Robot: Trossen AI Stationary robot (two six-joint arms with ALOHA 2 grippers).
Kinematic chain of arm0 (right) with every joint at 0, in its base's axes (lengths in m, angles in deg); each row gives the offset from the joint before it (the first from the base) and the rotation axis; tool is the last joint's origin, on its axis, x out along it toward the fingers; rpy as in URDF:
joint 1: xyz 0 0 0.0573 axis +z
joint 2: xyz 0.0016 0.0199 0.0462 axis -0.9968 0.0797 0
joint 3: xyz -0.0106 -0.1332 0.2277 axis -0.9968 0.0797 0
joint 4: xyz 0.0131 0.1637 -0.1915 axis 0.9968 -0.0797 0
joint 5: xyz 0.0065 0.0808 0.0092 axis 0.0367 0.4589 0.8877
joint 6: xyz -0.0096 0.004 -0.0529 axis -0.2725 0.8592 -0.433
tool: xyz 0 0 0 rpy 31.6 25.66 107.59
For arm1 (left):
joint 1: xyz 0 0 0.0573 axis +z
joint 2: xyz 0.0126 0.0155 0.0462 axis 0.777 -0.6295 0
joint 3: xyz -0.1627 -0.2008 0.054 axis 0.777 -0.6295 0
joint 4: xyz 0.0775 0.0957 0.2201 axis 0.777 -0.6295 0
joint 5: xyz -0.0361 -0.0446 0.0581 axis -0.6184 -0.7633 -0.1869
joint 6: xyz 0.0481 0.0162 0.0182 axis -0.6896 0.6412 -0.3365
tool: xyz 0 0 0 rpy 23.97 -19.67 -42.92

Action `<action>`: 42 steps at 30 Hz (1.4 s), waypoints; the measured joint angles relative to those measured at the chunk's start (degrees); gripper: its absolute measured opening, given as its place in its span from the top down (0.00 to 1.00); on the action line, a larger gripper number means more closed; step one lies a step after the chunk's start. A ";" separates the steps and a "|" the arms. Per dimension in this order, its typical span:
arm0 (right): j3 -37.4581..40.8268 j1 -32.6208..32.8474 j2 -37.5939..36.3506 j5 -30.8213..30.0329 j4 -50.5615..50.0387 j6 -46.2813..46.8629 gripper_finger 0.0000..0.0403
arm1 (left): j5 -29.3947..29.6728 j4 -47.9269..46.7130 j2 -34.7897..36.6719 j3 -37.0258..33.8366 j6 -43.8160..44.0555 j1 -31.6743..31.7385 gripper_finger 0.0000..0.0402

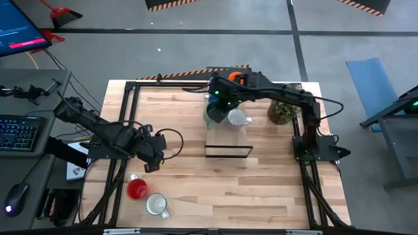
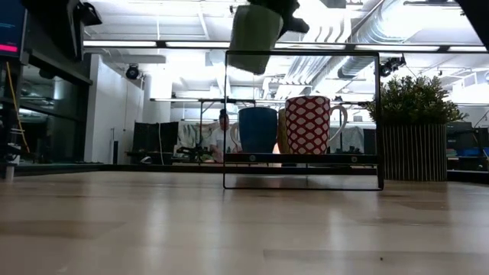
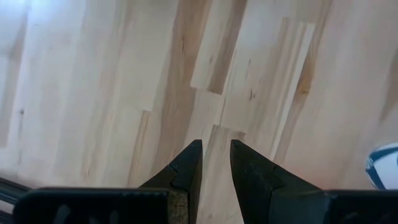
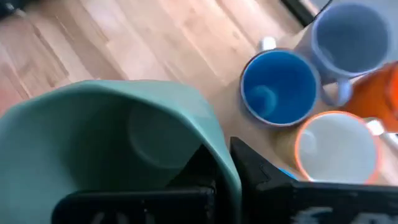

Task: Place coffee mugs
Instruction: Put the green mug on the shelf next to the dark blue mug

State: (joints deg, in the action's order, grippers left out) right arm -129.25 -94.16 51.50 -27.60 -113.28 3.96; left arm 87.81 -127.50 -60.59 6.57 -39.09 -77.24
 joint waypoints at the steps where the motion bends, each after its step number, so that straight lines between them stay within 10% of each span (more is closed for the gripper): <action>1: 0.00 -0.11 0.72 0.58 0.15 -0.09 1.00 | 0.82 0.04 0.00 0.00 0.26 -0.34 0.82; 42: 0.00 2.03 15.17 -2.85 -5.84 -8.02 1.00 | 3.21 0.36 -0.01 0.00 2.04 -1.22 0.82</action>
State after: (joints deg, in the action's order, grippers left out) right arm -129.25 -92.13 66.68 -30.45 -119.12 -4.06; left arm 91.03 -127.14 -60.60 6.57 -37.05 -78.46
